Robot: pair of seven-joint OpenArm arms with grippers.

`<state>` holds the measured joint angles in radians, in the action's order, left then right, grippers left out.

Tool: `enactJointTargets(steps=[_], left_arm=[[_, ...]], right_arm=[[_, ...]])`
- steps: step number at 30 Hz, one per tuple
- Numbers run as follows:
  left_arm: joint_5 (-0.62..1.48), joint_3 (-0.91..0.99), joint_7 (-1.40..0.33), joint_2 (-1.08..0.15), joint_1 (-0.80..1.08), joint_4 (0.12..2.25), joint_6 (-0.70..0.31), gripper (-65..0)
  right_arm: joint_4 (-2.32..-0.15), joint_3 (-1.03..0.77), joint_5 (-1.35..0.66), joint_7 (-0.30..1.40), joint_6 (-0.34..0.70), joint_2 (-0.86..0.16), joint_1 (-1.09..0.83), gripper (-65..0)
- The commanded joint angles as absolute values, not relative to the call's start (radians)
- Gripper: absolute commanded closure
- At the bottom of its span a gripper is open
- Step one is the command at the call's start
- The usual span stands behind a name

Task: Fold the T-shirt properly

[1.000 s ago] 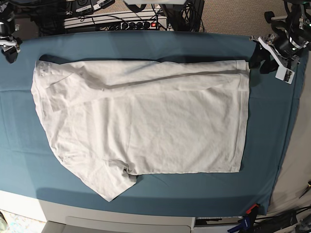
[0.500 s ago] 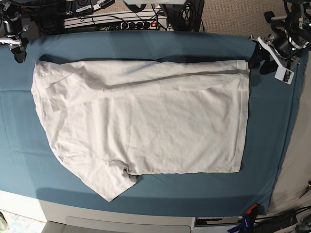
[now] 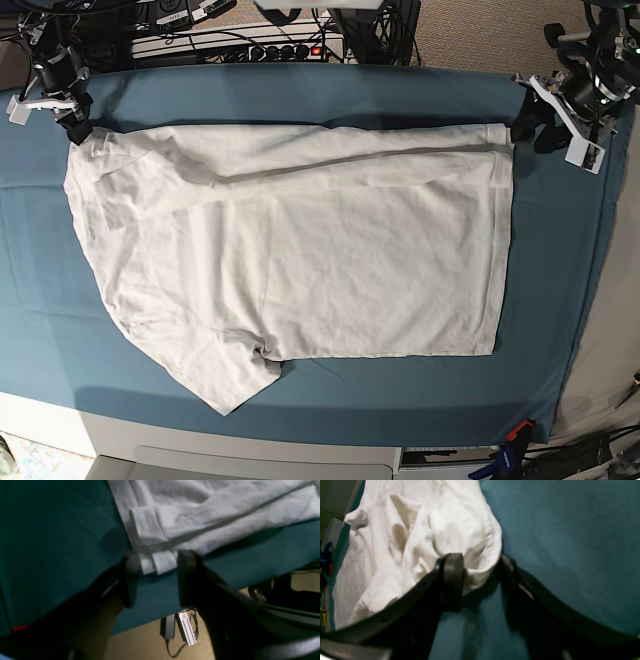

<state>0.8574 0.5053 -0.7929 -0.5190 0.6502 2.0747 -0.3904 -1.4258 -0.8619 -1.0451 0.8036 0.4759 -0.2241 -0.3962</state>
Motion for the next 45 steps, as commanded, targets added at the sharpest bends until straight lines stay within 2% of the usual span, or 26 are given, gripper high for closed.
enactJointTargets(steps=[1, 2, 4, 5, 9, 12, 14, 32, 42, 45], left_arm=[[0.868, 0.514, -0.769, -0.534, 0.653, 2.090, -0.394, -26.5], [0.868, 0.514, -0.769, -0.534, 0.653, 2.090, -0.394, -26.5], [0.868, 0.514, -0.767, -0.534, 0.653, 2.090, -0.394, -26.5], [0.868, 0.514, -0.765, -0.534, 0.653, 2.090, -0.394, -26.5], [0.868, 0.514, -0.762, -0.533, 0.653, 2.090, -0.379, -26.5], [0.867, 0.514, -0.782, -0.519, 0.653, 2.089, -0.233, -26.5], [0.853, 0.514, -0.789, -0.499, 0.654, 2.088, -0.195, -26.5], [0.850, 0.524, -0.794, -0.379, 0.630, 2.001, -0.179, -26.4], [0.933, 0.781, -0.816, -0.374, 0.590, 1.929, -0.185, -26.4], [1.009, 0.808, -0.845, -0.374, 0.590, 1.882, -0.247, -26.4]], right_arm=[[-1.438, -0.865, -1.054, 0.780, 0.486, -0.241, -0.398, -23.5], [-1.438, -0.865, -1.054, 0.775, 0.486, -0.241, -0.398, -19.4], [-1.438, -0.865, -1.054, 0.768, 0.487, -0.241, -0.398, -5.1], [-1.438, -0.865, -1.054, 0.767, 0.487, -0.241, -0.398, 0.0], [-1.438, -0.865, -1.054, 0.755, 0.486, -0.241, -0.398, 0.0], [-1.438, -0.865, -1.054, 0.755, 0.486, -0.241, -0.398, 0.0], [-1.438, -0.865, -1.054, 0.754, 0.486, -0.241, -0.398, 0.0], [-1.438, -0.865, -1.054, 0.751, 0.487, -0.242, -0.398, 0.0], [-1.438, -0.865, -1.054, 0.748, 0.486, -0.244, -0.396, 0.0], [-1.438, -0.865, -1.053, 0.748, 0.486, -0.244, -0.396, 0.0]])
